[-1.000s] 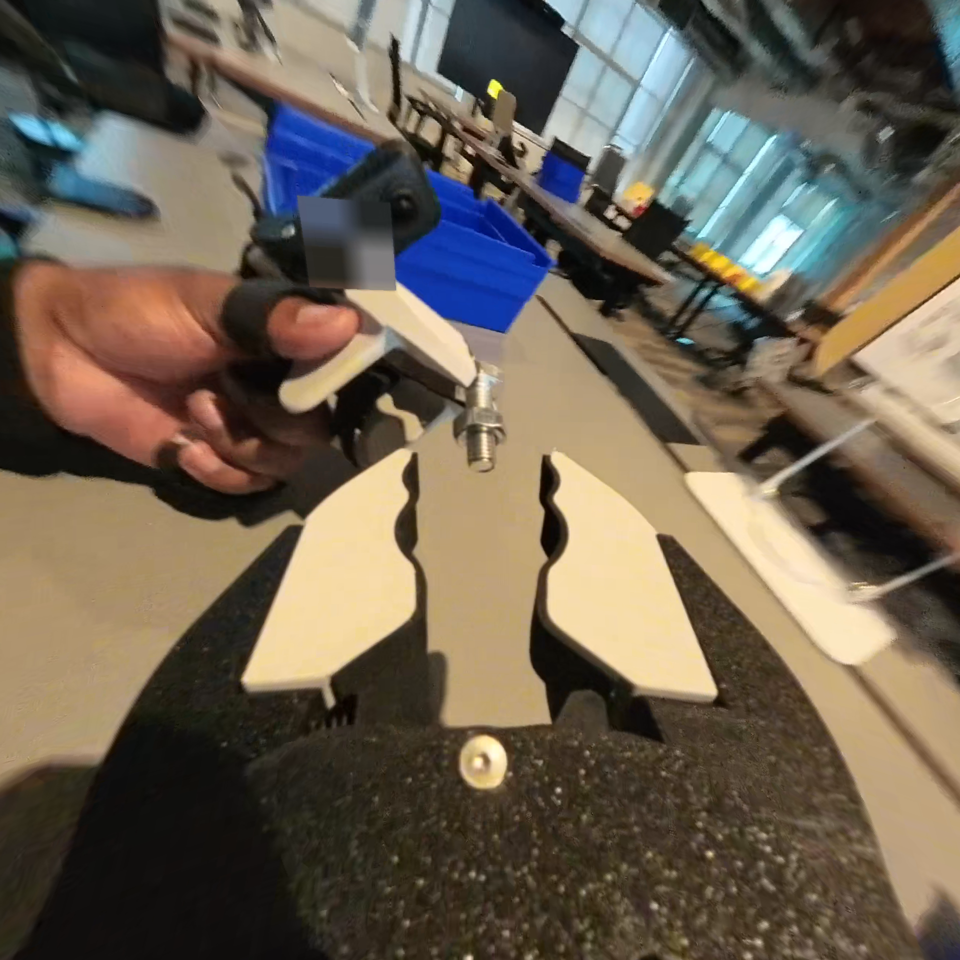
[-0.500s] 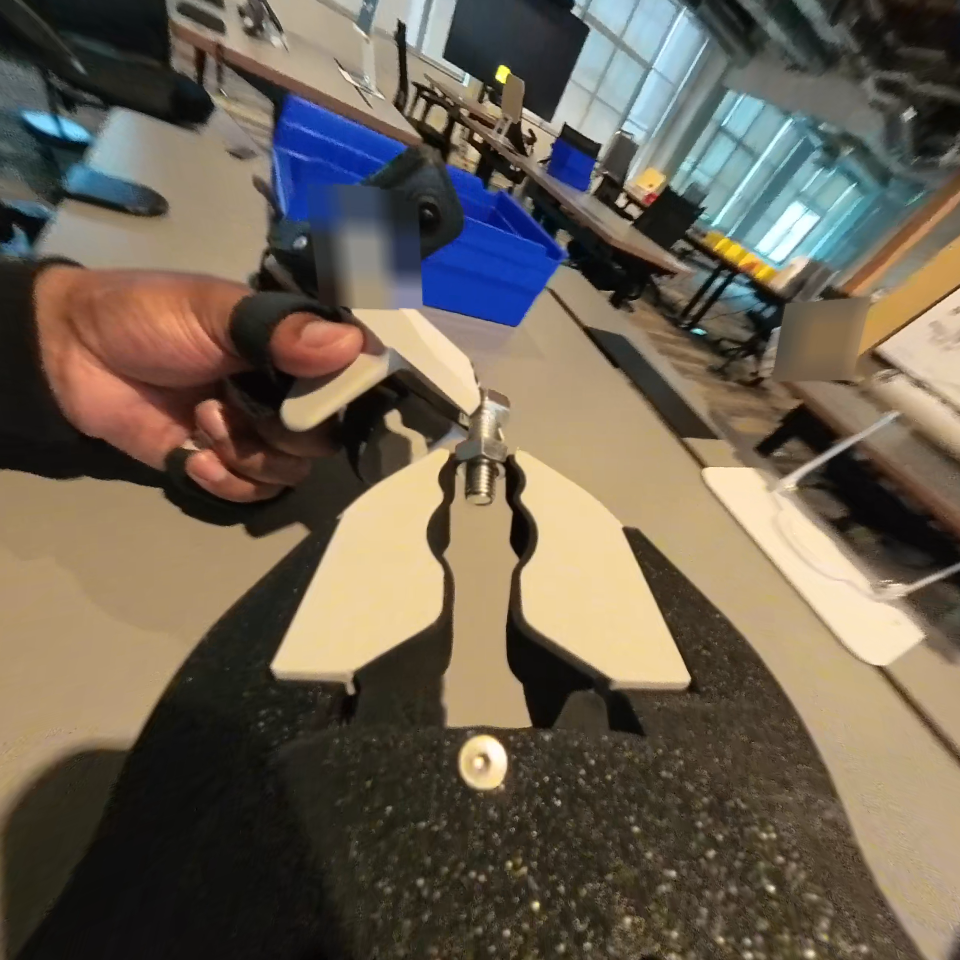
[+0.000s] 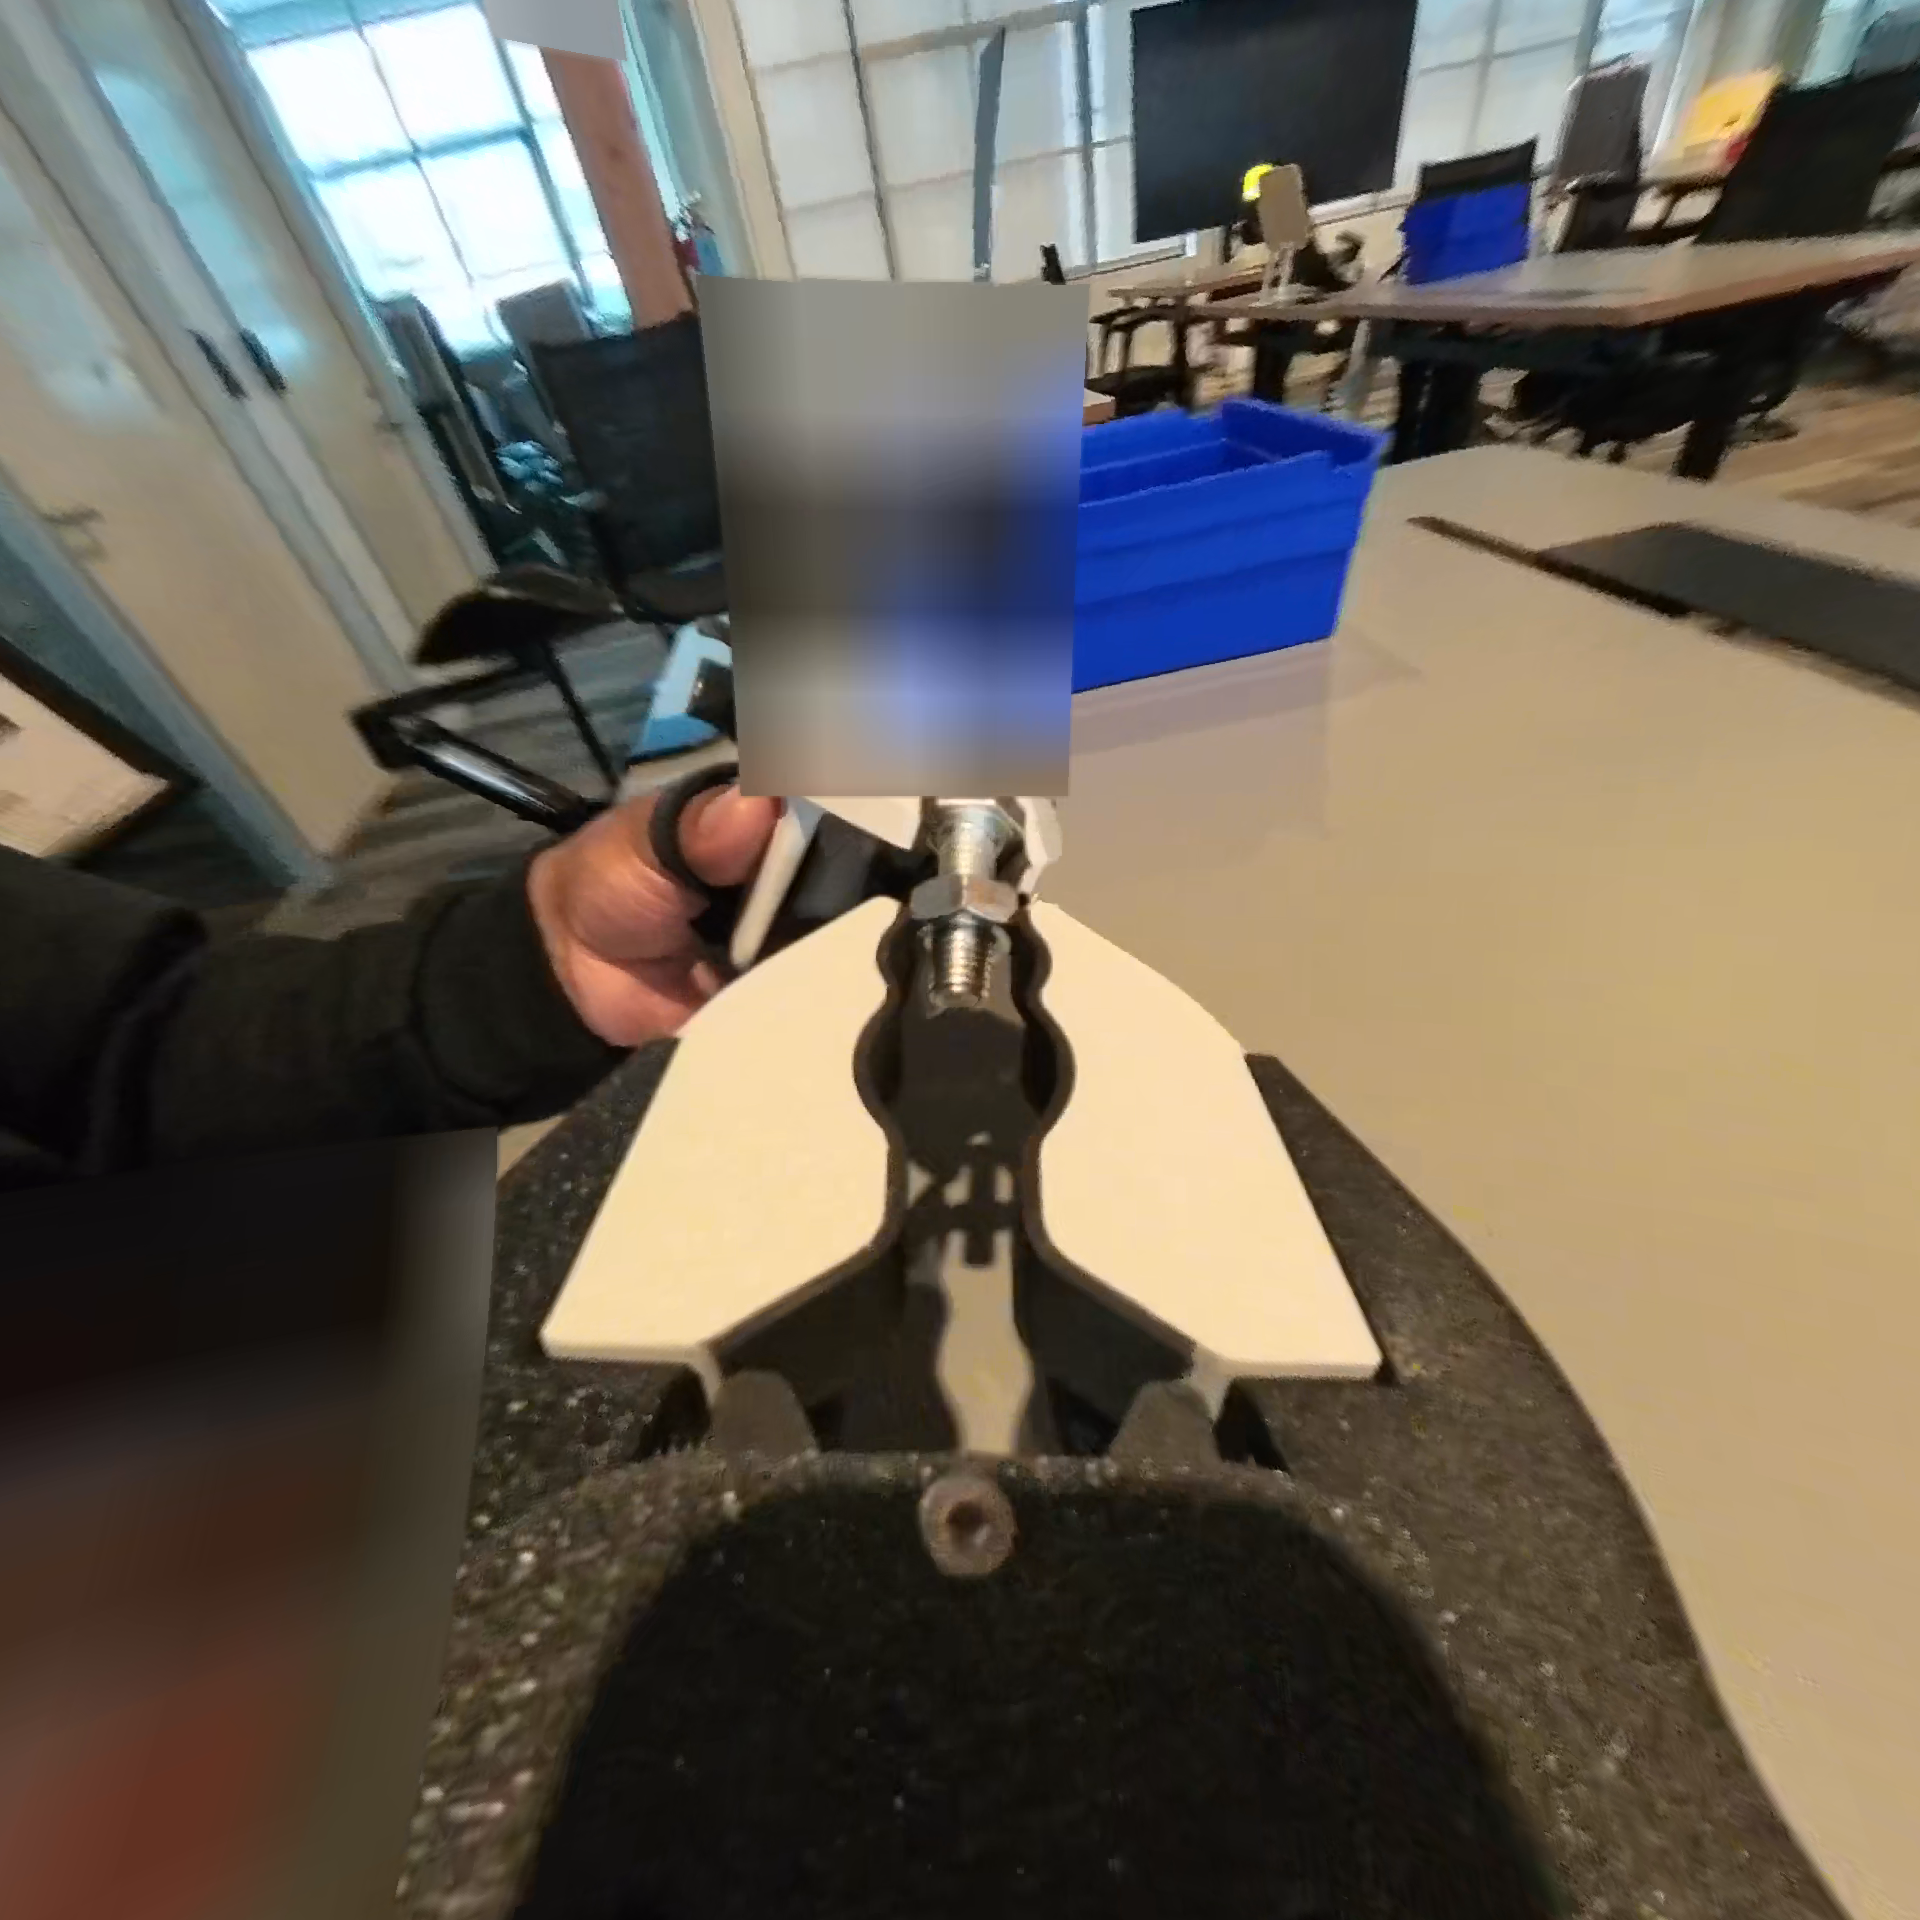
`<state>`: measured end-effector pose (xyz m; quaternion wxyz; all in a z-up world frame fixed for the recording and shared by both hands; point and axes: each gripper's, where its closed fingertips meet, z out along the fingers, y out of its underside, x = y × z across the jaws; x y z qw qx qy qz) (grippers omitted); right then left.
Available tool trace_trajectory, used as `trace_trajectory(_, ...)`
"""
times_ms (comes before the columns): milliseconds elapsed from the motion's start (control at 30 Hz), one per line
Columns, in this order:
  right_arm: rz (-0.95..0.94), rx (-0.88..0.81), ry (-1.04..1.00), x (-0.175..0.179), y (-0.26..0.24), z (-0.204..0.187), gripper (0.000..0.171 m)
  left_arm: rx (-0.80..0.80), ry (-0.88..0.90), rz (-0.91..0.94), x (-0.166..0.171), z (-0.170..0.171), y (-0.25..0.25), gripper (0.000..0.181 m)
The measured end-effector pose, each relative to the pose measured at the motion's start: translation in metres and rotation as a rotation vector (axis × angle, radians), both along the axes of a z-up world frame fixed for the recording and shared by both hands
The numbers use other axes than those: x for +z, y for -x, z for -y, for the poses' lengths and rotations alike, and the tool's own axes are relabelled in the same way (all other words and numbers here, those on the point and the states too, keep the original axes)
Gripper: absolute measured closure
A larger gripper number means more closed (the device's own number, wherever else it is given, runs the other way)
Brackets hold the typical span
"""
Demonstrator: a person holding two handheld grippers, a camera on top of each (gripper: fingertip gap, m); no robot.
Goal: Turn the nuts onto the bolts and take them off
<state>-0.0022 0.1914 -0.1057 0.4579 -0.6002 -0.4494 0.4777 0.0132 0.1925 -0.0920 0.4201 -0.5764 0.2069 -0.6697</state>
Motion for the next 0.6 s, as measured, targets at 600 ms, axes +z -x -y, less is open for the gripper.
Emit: trace_trajectory(600,-0.097,0.023,-0.401,0.033,-0.012,0.020,0.125,0.027,-0.224,-0.042,0.019,0.016,-0.003,0.165)
